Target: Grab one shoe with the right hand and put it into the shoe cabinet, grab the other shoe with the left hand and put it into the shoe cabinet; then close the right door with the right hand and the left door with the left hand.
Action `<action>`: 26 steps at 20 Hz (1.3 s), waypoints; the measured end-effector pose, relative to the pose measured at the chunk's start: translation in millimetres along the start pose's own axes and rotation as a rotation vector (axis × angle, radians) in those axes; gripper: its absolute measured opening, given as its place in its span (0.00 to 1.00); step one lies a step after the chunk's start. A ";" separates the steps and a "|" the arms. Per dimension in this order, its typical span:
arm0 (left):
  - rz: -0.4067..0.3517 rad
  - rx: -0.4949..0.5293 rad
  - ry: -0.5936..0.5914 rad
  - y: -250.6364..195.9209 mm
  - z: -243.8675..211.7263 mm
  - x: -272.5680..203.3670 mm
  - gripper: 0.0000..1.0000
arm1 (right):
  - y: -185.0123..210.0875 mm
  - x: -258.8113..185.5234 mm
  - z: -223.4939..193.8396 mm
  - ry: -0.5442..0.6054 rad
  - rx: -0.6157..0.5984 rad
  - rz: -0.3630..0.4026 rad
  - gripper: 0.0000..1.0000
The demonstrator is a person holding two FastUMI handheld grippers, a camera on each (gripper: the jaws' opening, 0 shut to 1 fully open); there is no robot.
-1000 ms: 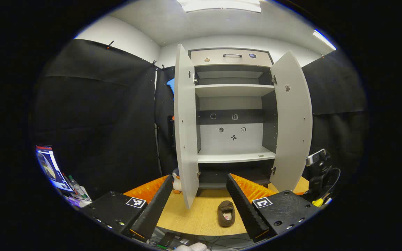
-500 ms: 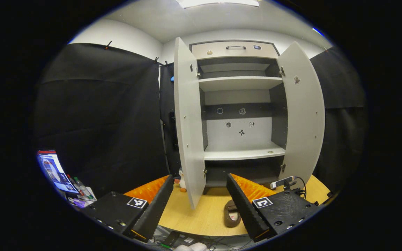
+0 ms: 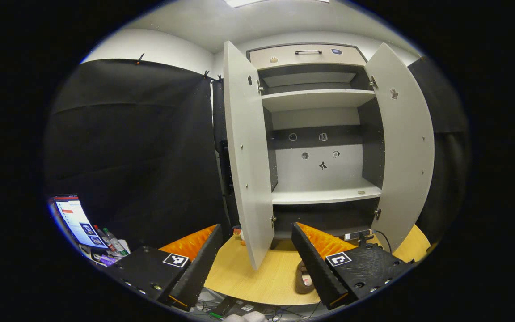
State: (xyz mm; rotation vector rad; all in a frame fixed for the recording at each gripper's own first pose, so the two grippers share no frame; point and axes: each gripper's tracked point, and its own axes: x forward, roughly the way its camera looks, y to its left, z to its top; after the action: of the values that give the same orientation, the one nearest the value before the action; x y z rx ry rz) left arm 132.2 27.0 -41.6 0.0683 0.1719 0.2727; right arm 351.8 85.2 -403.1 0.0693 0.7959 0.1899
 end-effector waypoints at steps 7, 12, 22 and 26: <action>0.003 -0.010 0.023 -9.6 -6.0 13.1 0.95 | -14.5 27.3 13.8 -0.027 0.034 -0.027 0.52; -0.005 -0.004 0.015 -13.4 -4.4 15.7 0.94 | -11.7 17.0 18.4 -0.025 0.064 0.012 0.14; -0.046 -0.011 -0.024 -22.9 2.2 16.3 0.95 | 33.6 -107.8 170.5 -0.330 0.048 0.111 0.11; -0.036 -0.017 -0.042 -20.1 5.4 15.4 0.95 | 51.6 -156.0 251.9 -0.474 -0.008 0.136 0.11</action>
State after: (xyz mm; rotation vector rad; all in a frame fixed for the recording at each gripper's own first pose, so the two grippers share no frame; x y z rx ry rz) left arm 153.0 11.7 -40.6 0.0540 0.1289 0.2371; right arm 418.0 107.8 -110.6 0.1551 0.3177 0.2918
